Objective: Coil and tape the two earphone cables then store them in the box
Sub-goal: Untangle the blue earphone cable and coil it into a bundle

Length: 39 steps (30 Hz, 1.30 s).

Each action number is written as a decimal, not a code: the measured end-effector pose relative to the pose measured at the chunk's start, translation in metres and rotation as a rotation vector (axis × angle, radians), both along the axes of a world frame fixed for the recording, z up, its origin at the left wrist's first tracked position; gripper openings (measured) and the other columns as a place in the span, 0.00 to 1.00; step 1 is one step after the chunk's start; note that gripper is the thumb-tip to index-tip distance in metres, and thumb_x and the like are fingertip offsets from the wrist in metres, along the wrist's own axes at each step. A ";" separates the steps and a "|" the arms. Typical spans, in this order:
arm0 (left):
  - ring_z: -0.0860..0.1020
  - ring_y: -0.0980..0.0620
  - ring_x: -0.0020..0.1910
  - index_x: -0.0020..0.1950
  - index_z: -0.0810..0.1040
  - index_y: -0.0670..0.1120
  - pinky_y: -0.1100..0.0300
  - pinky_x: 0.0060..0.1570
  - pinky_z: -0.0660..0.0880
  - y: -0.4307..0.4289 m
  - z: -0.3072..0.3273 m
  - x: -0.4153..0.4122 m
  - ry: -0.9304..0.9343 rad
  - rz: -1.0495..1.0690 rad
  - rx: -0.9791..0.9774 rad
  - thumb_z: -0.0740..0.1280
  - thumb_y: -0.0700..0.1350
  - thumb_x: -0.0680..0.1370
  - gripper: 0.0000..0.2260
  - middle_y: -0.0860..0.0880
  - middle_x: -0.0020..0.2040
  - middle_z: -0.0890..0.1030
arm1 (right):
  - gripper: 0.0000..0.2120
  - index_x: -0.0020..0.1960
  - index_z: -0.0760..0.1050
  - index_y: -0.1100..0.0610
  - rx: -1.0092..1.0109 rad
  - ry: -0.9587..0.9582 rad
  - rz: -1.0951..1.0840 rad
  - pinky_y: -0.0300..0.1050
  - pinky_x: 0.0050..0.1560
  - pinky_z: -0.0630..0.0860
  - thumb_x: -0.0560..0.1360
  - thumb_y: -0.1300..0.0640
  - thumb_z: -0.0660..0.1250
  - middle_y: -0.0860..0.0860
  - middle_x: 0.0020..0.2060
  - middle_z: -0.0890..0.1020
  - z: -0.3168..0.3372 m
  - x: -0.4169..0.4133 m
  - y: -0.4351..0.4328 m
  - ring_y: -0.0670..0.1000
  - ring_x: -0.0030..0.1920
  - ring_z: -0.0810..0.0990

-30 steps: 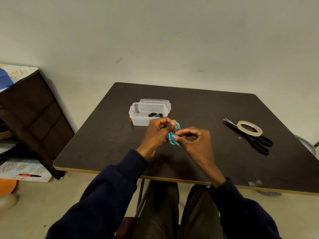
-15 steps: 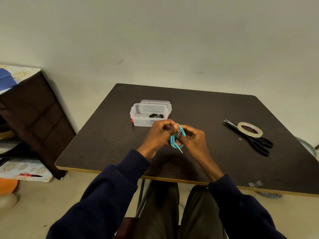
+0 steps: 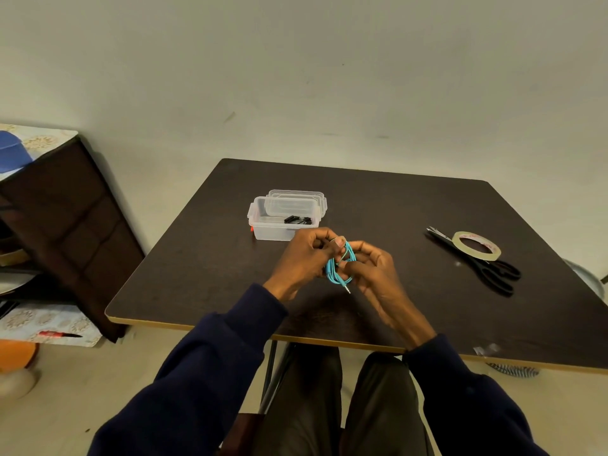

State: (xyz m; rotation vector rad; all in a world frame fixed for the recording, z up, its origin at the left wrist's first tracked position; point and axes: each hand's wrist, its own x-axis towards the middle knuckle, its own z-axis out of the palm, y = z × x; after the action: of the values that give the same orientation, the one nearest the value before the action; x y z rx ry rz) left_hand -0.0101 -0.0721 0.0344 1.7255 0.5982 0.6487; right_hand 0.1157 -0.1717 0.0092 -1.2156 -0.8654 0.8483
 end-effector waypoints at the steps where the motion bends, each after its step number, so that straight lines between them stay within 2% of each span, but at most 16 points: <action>1: 0.86 0.47 0.45 0.50 0.82 0.45 0.45 0.48 0.84 0.000 0.000 0.000 0.000 -0.003 -0.002 0.67 0.46 0.81 0.06 0.44 0.47 0.86 | 0.08 0.53 0.79 0.60 0.005 -0.043 -0.021 0.47 0.47 0.84 0.75 0.68 0.70 0.57 0.46 0.86 0.000 0.000 0.000 0.58 0.48 0.86; 5: 0.86 0.47 0.44 0.50 0.82 0.43 0.46 0.45 0.84 0.002 -0.002 0.001 -0.011 -0.011 -0.014 0.69 0.43 0.81 0.04 0.44 0.46 0.85 | 0.07 0.49 0.79 0.62 0.022 -0.245 -0.144 0.44 0.42 0.84 0.74 0.61 0.73 0.56 0.41 0.86 -0.002 -0.002 0.001 0.54 0.41 0.87; 8: 0.86 0.47 0.44 0.51 0.83 0.43 0.50 0.43 0.84 0.002 -0.003 0.001 -0.026 -0.007 0.003 0.69 0.44 0.80 0.05 0.44 0.45 0.85 | 0.08 0.53 0.79 0.60 0.017 -0.266 -0.142 0.44 0.44 0.84 0.75 0.59 0.72 0.56 0.45 0.86 -0.003 -0.001 0.003 0.52 0.43 0.87; 11: 0.86 0.47 0.45 0.50 0.83 0.46 0.54 0.41 0.84 0.004 -0.003 0.000 -0.051 -0.010 0.001 0.70 0.46 0.80 0.05 0.45 0.45 0.85 | 0.14 0.57 0.81 0.60 -0.007 -0.047 -0.015 0.48 0.50 0.83 0.73 0.57 0.73 0.56 0.50 0.86 -0.004 0.004 0.001 0.56 0.52 0.86; 14: 0.86 0.49 0.44 0.50 0.83 0.47 0.54 0.43 0.84 0.010 -0.004 -0.002 -0.050 -0.020 -0.054 0.69 0.45 0.80 0.04 0.47 0.45 0.86 | 0.17 0.59 0.80 0.65 -0.009 0.224 0.092 0.51 0.55 0.82 0.71 0.62 0.73 0.63 0.54 0.84 -0.005 0.012 0.001 0.60 0.56 0.84; 16: 0.86 0.51 0.42 0.50 0.83 0.47 0.57 0.41 0.83 0.014 -0.004 -0.004 -0.040 -0.028 -0.084 0.69 0.46 0.80 0.05 0.50 0.42 0.86 | 0.17 0.59 0.80 0.67 0.011 0.291 0.113 0.53 0.59 0.80 0.72 0.64 0.72 0.65 0.55 0.83 -0.006 0.016 0.001 0.60 0.55 0.84; 19: 0.85 0.54 0.39 0.50 0.83 0.45 0.62 0.38 0.81 0.018 -0.006 -0.007 -0.016 -0.025 -0.142 0.68 0.49 0.81 0.08 0.50 0.39 0.86 | 0.14 0.57 0.82 0.65 0.032 0.341 0.112 0.52 0.58 0.80 0.72 0.64 0.71 0.65 0.55 0.83 -0.008 0.020 0.002 0.59 0.54 0.84; 23: 0.85 0.49 0.42 0.51 0.83 0.42 0.57 0.44 0.83 0.022 -0.013 -0.009 -0.011 -0.062 -0.262 0.66 0.49 0.82 0.11 0.45 0.43 0.86 | 0.13 0.56 0.82 0.64 -0.001 0.268 0.068 0.48 0.50 0.83 0.72 0.64 0.72 0.63 0.54 0.84 -0.010 0.024 0.003 0.59 0.54 0.85; 27: 0.85 0.47 0.43 0.56 0.81 0.37 0.52 0.48 0.84 0.024 -0.022 -0.010 -0.100 -0.072 -0.444 0.66 0.47 0.81 0.13 0.43 0.45 0.85 | 0.15 0.56 0.82 0.64 -0.022 0.284 0.069 0.48 0.47 0.84 0.71 0.63 0.74 0.64 0.54 0.84 -0.014 0.025 0.001 0.60 0.54 0.85; 30: 0.85 0.47 0.43 0.55 0.81 0.39 0.52 0.48 0.84 0.024 -0.026 -0.008 -0.124 -0.052 -0.483 0.67 0.46 0.81 0.11 0.44 0.44 0.85 | 0.16 0.56 0.82 0.63 -0.037 0.282 0.070 0.46 0.45 0.83 0.68 0.62 0.76 0.63 0.53 0.84 -0.014 0.024 -0.001 0.59 0.53 0.85; 35: 0.85 0.46 0.43 0.53 0.82 0.38 0.52 0.48 0.84 0.024 -0.031 -0.006 -0.067 -0.028 -0.472 0.67 0.46 0.81 0.11 0.42 0.44 0.85 | 0.18 0.53 0.82 0.61 -0.076 -0.008 -0.012 0.43 0.42 0.84 0.65 0.58 0.78 0.58 0.48 0.86 -0.011 0.022 -0.002 0.56 0.48 0.86; 39: 0.86 0.47 0.44 0.51 0.84 0.38 0.54 0.41 0.84 0.025 -0.035 -0.006 0.042 -0.005 -0.469 0.69 0.45 0.80 0.10 0.41 0.45 0.86 | 0.11 0.52 0.82 0.61 -0.146 -0.103 -0.067 0.43 0.41 0.84 0.70 0.63 0.76 0.55 0.46 0.87 -0.017 0.028 -0.002 0.56 0.47 0.87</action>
State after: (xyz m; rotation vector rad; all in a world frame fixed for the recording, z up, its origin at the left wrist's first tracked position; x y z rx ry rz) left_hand -0.0160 -0.0469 -0.0002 1.3026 0.7112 0.4261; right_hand 0.1433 -0.1739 -0.0076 -1.4182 -0.8519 0.8117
